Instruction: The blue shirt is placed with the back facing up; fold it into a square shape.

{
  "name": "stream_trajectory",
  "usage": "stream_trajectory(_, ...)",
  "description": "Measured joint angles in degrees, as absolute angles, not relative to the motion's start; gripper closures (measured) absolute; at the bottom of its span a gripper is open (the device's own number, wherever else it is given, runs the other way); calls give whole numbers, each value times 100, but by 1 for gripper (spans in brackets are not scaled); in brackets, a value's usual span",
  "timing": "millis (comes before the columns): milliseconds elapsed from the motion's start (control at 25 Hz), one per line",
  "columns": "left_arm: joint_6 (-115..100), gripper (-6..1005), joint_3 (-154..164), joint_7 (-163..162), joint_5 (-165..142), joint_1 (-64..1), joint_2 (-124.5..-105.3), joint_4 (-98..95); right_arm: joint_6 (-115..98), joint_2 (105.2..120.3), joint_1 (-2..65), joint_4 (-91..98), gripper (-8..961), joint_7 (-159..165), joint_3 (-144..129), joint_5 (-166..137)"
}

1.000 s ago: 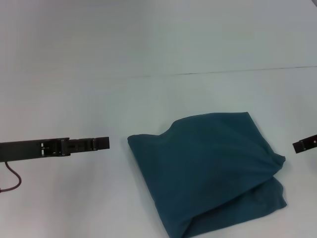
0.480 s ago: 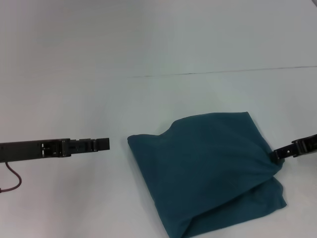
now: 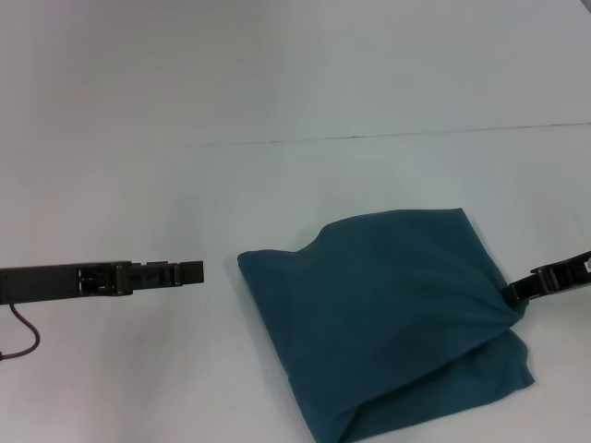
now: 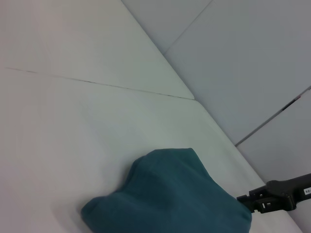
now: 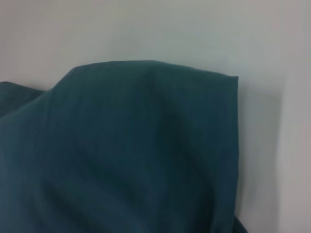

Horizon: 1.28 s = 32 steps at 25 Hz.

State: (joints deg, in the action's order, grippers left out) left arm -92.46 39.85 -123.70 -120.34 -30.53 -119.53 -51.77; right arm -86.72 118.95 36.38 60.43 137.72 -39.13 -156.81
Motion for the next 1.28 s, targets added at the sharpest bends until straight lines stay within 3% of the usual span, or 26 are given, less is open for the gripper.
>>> stream_trajectory(560, -9187, 63, 3990, -12358, -12033, -3067, -11953, -5101, -8624, 11900, 3542, 6071, 919, 13772, -3902, -15677)
stream_trajectory(1040, -9137, 64, 3989, -12283, -12064, -3116, -11926, -4997, -8799, 11724, 3304, 6208, 928, 13793, -3717, -15300)
stream_trajectory(1280, -9110, 64, 3990, -12281, -12244, -3156, -11918, -4961, -9220, 11711, 3277, 6362, 927, 13759, -3714, -15337)
